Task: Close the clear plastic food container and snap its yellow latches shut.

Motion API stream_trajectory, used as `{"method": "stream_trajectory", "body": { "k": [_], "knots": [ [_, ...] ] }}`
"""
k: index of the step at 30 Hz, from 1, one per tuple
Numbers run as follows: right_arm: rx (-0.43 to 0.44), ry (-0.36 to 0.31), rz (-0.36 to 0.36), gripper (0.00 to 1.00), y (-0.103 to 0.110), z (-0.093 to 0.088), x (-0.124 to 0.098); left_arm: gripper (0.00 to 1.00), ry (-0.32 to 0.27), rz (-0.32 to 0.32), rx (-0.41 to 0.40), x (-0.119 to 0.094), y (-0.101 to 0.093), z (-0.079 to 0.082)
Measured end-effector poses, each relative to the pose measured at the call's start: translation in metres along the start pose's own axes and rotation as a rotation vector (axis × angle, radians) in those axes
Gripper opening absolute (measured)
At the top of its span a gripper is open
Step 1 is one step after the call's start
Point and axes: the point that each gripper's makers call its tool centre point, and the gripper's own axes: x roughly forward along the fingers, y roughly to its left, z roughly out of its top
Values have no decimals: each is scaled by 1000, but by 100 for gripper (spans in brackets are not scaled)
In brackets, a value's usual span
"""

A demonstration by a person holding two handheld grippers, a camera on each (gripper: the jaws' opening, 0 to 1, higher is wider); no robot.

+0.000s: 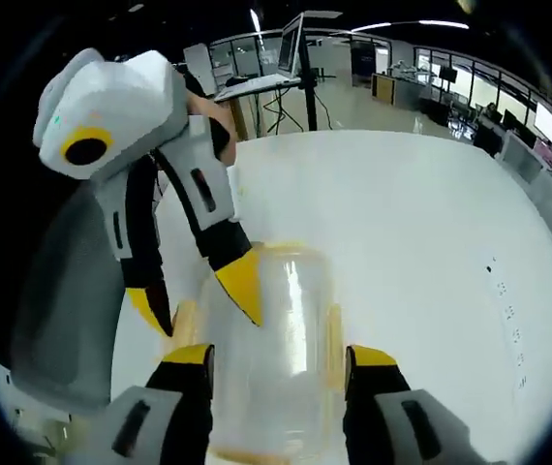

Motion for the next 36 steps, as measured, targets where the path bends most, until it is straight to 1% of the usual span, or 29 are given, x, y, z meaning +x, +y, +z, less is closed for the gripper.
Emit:
{"method": "stream_trajectory", "body": {
  "k": [1, 4, 6, 7, 8, 10, 12, 13, 15, 19, 22, 24, 25, 26, 27, 30, 32, 35, 36],
  "knots": [
    [-1, 5, 11, 53, 1, 0, 1, 44, -16, -9, -22, 1, -4, 2],
    [4, 28, 28, 53, 0, -4, 3, 44, -9, 22, 6, 4, -2, 3],
    [1, 52, 33, 51, -2, -8, 5, 42, 14, 49, 41, 6, 1, 1],
    [22, 41, 49, 51, -1, -6, 6, 42, 42, 63, 91, 8, 2, -3],
    [13, 45, 48, 50, -3, -6, 6, 42, 41, 63, 100, 10, 0, -3],
    [3, 55, 69, 50, -2, -7, 6, 44, 51, 92, 141, 12, 0, -5],
    [3, 75, 108, 50, 0, -8, 8, 42, 45, 104, 137, 13, -2, -3],
    [4, 95, 136, 51, 1, -10, 8, 42, 44, 109, 130, 13, -3, -2],
    [6, 118, 157, 50, 1, -9, 10, 40, 48, 126, 132, 13, -3, -2],
    [-13, 192, 221, 50, 3, -9, 13, 37, 59, 149, 134, 13, -4, -2],
    [-24, 233, 251, 50, 5, -8, 16, 37, 67, 160, 110, 12, -4, -3],
    [-22, 237, 275, 49, 9, -6, 19, 36, 78, 172, 104, 12, -4, -4],
    [-35, 232, 270, 49, 8, -4, 19, 35, 83, 178, 98, 12, -4, -4],
    [-39, 240, 265, 49, 8, -5, 20, 35, 42, 110, 180, 19, -14, 5],
    [-44, 233, 268, 49, 12, -5, 21, 35, 65, 170, 117, 10, -6, 0],
    [-48, 233, 270, 49, 10, -6, 22, 34, 67, 179, 109, 13, -7, -3],
    [-49, 230, 275, 49, 10, -6, 22, 35, 60, 172, 105, 13, -6, -3],
    [-48, 224, 275, 50, 11, -5, 22, 36, 67, 169, 126, 13, -7, -2],
    [-34, 217, 275, 50, 10, -5, 22, 37, 72, 170, 149, 13, -8, -2]
  ]
}}
